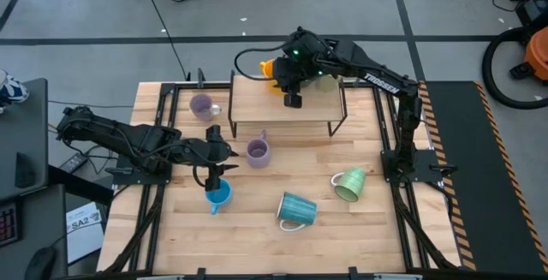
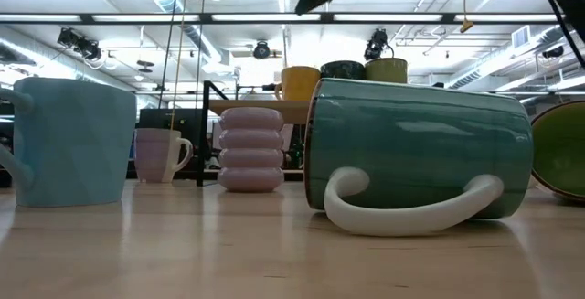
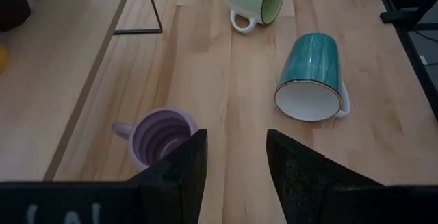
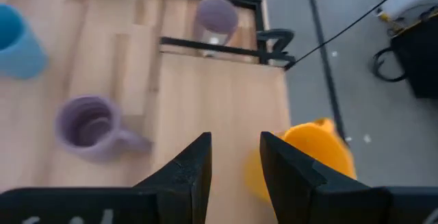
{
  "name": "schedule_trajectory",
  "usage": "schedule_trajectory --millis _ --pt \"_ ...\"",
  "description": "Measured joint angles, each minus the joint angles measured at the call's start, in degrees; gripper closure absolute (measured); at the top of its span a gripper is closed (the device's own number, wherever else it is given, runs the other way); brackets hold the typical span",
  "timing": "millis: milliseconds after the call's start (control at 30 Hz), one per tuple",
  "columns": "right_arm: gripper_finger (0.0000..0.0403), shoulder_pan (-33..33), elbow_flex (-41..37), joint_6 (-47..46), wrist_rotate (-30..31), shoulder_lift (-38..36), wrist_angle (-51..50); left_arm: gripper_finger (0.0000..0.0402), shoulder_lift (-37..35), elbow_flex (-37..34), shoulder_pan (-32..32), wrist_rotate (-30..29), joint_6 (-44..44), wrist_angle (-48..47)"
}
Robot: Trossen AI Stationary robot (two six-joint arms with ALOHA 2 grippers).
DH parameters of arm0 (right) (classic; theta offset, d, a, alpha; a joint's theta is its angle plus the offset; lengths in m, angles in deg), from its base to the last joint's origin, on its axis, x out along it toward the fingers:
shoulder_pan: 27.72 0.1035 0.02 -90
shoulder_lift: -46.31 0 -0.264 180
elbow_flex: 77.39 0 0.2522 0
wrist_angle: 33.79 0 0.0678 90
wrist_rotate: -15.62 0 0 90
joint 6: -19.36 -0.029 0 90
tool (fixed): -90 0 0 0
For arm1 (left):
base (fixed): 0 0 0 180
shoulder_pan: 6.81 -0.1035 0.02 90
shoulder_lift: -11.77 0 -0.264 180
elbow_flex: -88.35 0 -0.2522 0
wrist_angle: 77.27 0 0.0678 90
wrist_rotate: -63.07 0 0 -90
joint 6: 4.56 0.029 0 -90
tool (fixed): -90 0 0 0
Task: Place coffee mugs
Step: Put the violet mug on the shelf
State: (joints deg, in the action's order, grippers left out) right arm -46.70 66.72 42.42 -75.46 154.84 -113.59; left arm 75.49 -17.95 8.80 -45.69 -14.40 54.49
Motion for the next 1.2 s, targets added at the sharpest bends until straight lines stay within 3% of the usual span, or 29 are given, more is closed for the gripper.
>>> schedule_trajectory --millis 167,433,900,1200 --pt "0.0272 3.24 3.54 -2.55 0.00 0.00 -7.71 0.0244 0.00 0.00 -2.81 0.09 -2.09 -0.07" --pt "0.0272 9.94 4.17 -5.79 0.00 0.00 -16.75 0.0244 -0.02 0.02 -11.40 6.05 -0.77 -3.74" --pt "0.0272 20.14 1.46 -12.18 0.02 0.00 -15.50 0.0244 -0.07 0.04 -36.50 8.72 8.11 -14.52" --pt "0.0272 22.03 -5.57 -13.08 0.02 0.01 -11.83 0.0244 -0.07 0.04 -52.30 12.13 22.93 -19.08"
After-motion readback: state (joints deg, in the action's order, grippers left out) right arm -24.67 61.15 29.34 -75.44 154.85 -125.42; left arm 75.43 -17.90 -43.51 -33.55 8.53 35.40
